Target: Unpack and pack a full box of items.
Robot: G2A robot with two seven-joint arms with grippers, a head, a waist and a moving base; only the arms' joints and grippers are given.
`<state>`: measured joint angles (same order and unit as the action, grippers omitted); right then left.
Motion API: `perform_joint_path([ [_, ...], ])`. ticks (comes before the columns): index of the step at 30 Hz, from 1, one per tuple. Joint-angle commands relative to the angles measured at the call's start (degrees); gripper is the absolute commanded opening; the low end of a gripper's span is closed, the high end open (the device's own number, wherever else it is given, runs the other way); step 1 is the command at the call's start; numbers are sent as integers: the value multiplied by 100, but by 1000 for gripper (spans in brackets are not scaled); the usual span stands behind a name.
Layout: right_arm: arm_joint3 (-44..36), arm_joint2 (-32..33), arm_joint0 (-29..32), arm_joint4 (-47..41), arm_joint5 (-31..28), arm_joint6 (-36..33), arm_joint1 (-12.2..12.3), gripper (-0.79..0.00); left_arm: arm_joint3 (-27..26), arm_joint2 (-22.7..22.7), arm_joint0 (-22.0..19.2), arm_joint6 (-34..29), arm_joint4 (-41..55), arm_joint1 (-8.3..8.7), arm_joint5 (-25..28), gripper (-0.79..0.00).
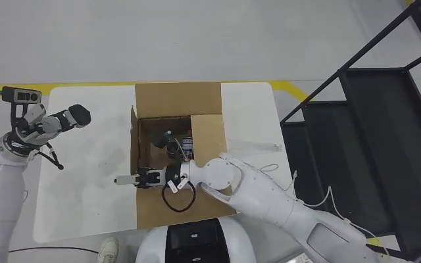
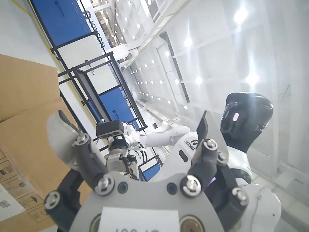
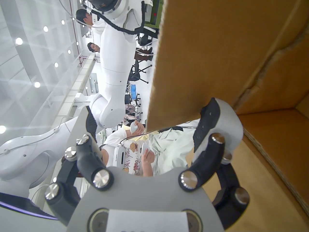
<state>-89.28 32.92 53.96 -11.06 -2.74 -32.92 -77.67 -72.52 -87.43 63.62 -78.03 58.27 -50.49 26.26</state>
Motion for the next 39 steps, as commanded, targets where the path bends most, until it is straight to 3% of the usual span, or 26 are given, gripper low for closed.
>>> perform_joint_path([
  [1,209,-261,-225,53,27,113,-157,0,-13,-38,7,-28,5,-7,-29,0],
  [9,978,-936,-771,561,559,599,-685,0,-69,-122,25,-156,-56,-37,-157,0],
  [14,835,-913,-709,779,622,546,-730,0,-4,40,-164,-244,-207,-78,-246,0],
  [18,312,-709,-413,1071,806,280,-557,0,247,315,-387,-166,-438,-126,-491,0],
  [23,-641,-192,278,1475,964,-151,-175,0,618,698,-645,-141,-634,-210,-647,0],
  [33,-2307,1662,2081,1343,541,-1183,580,0,1262,1136,-1006,7,-1295,-313,-676,0],
  [39,-2953,2791,2955,1003,191,-1541,847,0,1510,1446,-1191,475,-2628,-312,-705,0],
])
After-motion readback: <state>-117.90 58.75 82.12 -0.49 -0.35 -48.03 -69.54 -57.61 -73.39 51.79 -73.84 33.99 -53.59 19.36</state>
